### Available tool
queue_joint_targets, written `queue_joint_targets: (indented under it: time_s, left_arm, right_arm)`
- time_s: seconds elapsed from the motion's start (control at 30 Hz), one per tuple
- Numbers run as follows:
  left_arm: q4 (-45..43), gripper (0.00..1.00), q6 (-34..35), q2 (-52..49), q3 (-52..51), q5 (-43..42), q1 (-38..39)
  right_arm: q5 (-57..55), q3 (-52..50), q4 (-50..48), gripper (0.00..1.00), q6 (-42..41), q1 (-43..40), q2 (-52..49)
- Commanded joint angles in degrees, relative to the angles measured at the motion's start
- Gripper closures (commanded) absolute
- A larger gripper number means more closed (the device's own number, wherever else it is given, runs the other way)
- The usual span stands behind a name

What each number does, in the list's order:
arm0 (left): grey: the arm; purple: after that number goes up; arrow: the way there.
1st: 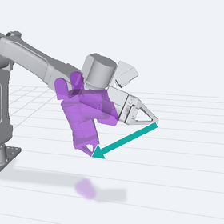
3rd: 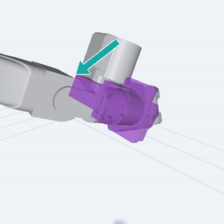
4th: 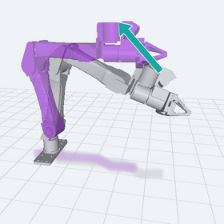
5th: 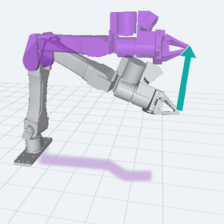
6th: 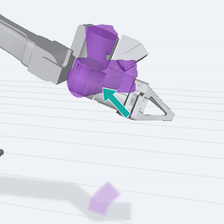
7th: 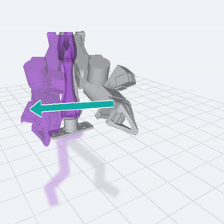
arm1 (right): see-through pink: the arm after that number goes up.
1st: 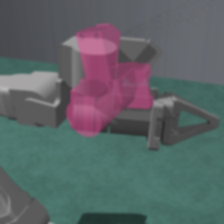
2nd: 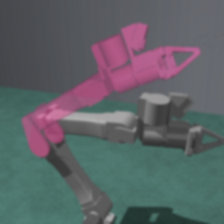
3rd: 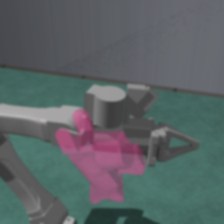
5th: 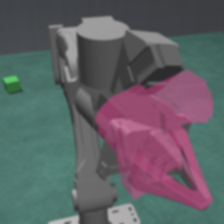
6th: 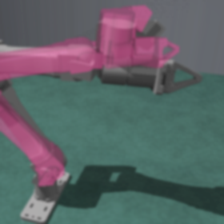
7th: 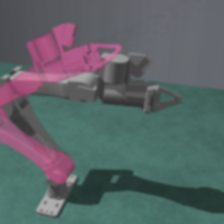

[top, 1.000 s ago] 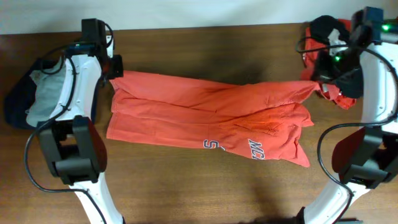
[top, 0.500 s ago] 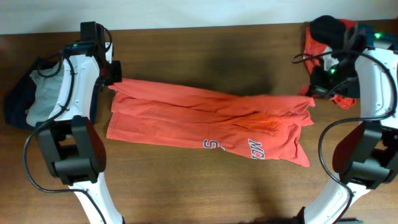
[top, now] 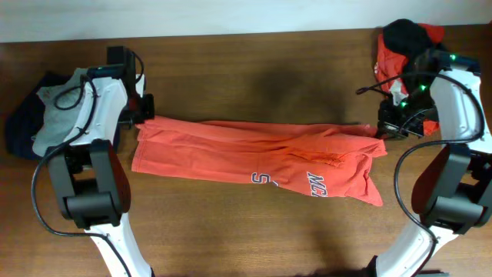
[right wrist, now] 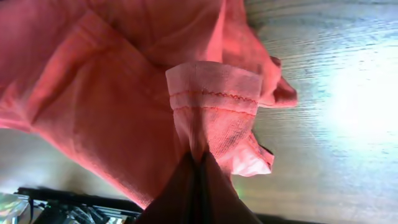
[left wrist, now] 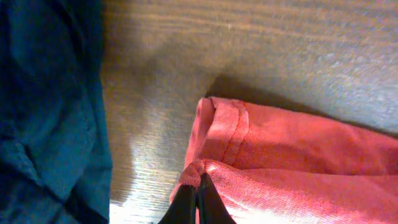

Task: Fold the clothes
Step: 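Fold the top edge down toward the viewer with both grippers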

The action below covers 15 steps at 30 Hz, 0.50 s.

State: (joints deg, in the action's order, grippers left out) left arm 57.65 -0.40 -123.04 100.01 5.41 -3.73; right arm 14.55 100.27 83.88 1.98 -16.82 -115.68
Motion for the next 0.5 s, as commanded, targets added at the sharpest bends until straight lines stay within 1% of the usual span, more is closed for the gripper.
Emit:
queue_joint_targets:
  time_s: [0.0, 0.13, 0.17, 0.2, 0.23, 0.3, 0.33, 0.37, 0.4, 0.47]
  left_arm:
    - [-0.1, 1.0, 0.3, 1.5, -0.8, 0.5, -0.4]
    - [-0.1, 1.0, 0.3, 1.5, -0.8, 0.4, -0.4]
    - [-0.1, 1.0, 0.3, 1.5, -0.8, 0.4, -0.4]
    - [0.0, 0.99, 0.4, 1.5, -0.8, 0.4, -0.4]
    - [0.1, 0.95, 0.4, 1.5, -0.8, 0.3, -0.4]
    - [0.7, 0.81, 0.4, 1.5, -0.8, 0.2, -0.4]
    - [1.0, 0.71, 0.3, 1.5, -0.8, 0.2, -0.4]
    - [1.4, 0.64, 0.3, 1.5, -0.8, 0.2, -0.4]
    - [1.6, 0.59, 0.3, 1.5, -0.8, 0.2, -0.4]
    - [2.0, 0.49, 0.3, 1.5, -0.8, 0.2, -0.4]
  right_arm:
    - [-2.4, -0.6, 0.5, 0.96, 0.6, -1.3, 1.4]
    - [-6.3, -2.8, 1.4, 0.96, 0.6, -2.3, 1.4]
    - [-6.3, -3.4, 1.4, 0.93, 0.6, -2.5, 1.4]
    - [-6.2, -3.9, 1.4, 0.87, 0.5, -2.8, 1.4]
    - [-6.2, -4.3, 1.4, 0.84, 0.1, -3.1, 1.4]
    - [-6.2, -4.7, 1.4, 0.77, 0.1, -3.5, 1.4]
    - [-6.2, -4.9, 1.4, 0.69, 0.1, -3.7, 1.4]
    - [-6.3, -4.9, 1.5, 0.64, 0.1, -3.9, 1.4]
    - [-6.2, -4.9, 1.4, 0.58, 0.1, -4.0, 1.4]
    - [-6.2, -4.9, 1.3, 0.54, 0.1, -4.0, 1.4]
